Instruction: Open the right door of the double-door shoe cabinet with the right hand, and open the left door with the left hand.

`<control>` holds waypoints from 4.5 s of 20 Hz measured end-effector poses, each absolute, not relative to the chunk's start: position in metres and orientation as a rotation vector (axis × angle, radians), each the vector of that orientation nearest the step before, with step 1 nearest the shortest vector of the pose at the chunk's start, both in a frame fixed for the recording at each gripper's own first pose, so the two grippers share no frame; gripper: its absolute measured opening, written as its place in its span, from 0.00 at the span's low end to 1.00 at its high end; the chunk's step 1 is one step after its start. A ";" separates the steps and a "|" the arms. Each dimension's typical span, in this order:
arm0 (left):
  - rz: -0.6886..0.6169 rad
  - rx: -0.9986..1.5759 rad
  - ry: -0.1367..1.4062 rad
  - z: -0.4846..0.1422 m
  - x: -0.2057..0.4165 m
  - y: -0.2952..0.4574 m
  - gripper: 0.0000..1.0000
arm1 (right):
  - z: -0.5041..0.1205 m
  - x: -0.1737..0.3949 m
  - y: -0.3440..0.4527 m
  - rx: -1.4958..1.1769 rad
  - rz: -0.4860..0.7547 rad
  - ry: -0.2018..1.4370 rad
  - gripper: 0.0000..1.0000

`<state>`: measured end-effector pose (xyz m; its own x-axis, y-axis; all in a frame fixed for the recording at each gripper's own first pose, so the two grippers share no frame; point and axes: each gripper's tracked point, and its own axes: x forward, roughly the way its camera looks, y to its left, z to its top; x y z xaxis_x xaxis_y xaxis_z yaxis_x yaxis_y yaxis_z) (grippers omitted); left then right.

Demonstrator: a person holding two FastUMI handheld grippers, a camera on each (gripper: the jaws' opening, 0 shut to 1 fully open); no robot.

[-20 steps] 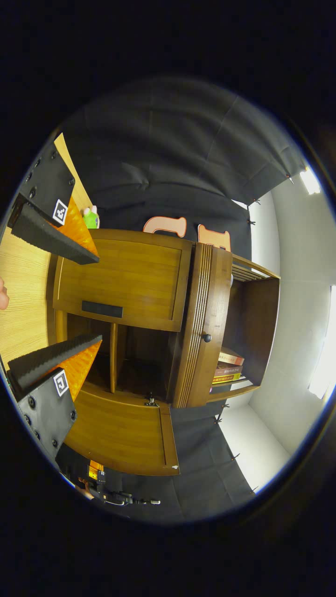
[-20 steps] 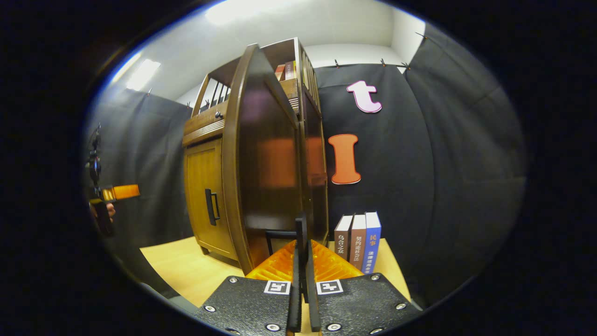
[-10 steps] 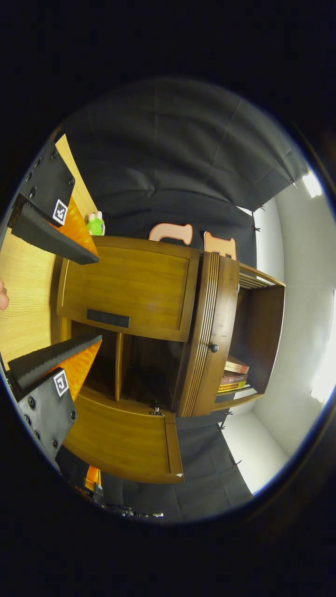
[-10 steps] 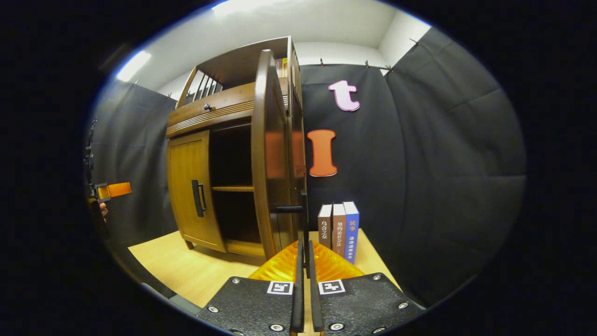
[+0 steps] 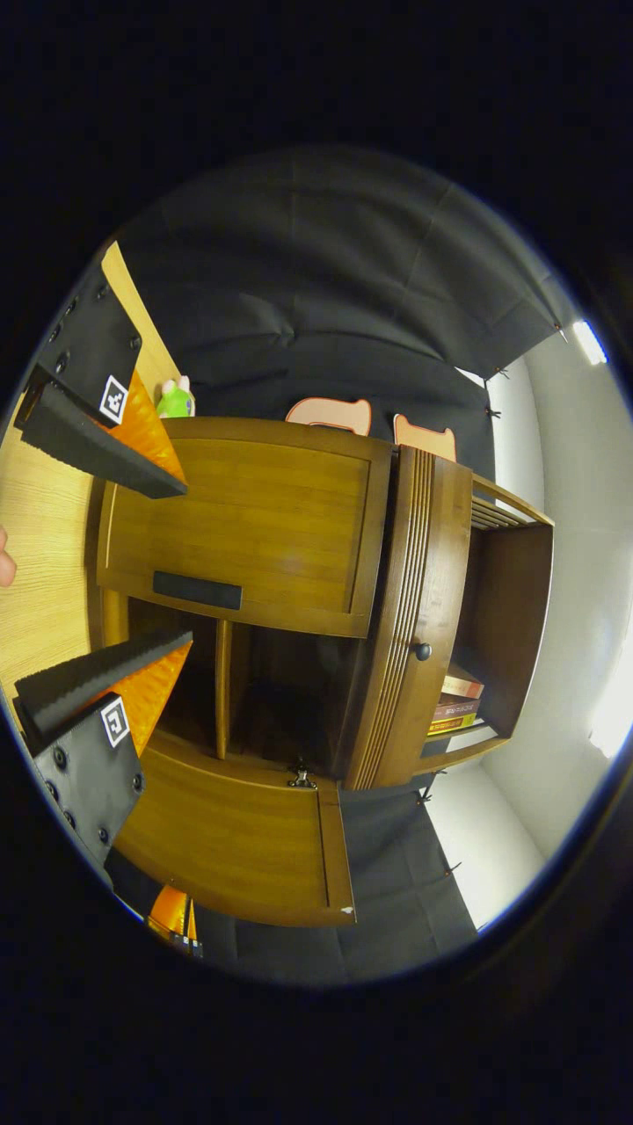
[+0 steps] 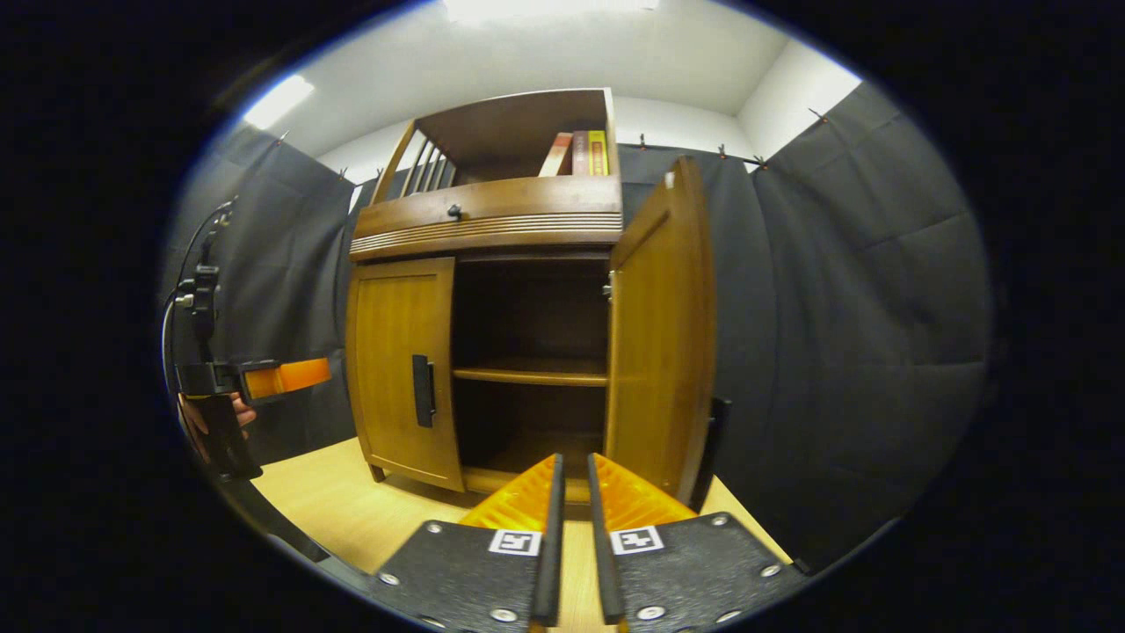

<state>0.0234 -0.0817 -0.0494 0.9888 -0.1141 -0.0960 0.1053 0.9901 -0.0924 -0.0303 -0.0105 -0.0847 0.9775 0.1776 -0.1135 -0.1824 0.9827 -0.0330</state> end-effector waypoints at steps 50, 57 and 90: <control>-0.172 0.037 0.224 -0.143 0.137 -0.117 0.33 | -0.103 -0.055 0.013 0.069 0.148 0.223 0.87; -0.114 0.018 0.253 -0.126 0.067 -0.061 0.31 | -0.103 -0.047 0.033 0.083 0.194 0.216 0.97; -0.139 0.041 0.176 -0.066 -0.015 0.175 0.12 | -0.084 -0.019 0.017 0.034 0.124 0.168 0.98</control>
